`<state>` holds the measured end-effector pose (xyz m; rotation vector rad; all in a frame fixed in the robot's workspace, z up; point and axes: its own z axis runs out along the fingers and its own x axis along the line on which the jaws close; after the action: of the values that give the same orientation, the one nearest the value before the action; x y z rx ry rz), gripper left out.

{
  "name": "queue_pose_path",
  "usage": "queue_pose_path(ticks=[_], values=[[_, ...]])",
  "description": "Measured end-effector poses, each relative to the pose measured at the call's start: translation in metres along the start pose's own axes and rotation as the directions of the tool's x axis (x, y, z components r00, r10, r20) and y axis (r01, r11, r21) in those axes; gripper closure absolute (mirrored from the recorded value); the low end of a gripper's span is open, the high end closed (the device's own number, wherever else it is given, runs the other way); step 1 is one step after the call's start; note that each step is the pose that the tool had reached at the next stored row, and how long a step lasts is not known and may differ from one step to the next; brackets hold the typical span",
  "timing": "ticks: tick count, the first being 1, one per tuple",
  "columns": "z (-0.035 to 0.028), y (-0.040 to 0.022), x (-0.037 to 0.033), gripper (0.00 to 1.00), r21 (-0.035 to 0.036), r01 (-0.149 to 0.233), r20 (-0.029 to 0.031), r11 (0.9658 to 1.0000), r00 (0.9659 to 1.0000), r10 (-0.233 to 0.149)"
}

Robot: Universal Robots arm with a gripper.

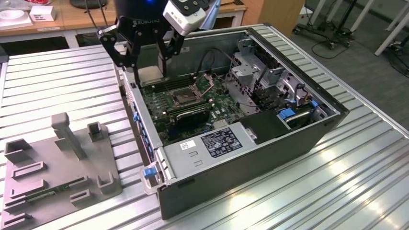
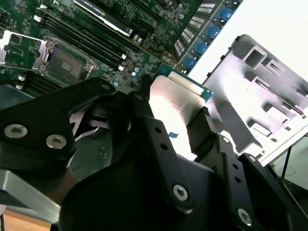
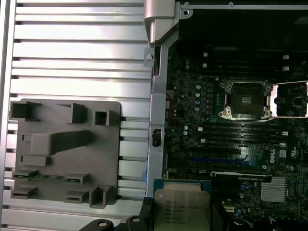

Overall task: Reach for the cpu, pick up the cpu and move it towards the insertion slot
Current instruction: 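Pick up the cpu and move it towards the insertion slot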

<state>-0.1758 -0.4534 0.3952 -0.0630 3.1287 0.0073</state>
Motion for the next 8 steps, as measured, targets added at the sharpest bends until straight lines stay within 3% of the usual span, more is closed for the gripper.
queue_pose_path(ticks=[8], values=[[0.0002,-0.0002,-0.0063,0.45,-0.0001,0.0,0.0,1.0,1.0,0.0]])
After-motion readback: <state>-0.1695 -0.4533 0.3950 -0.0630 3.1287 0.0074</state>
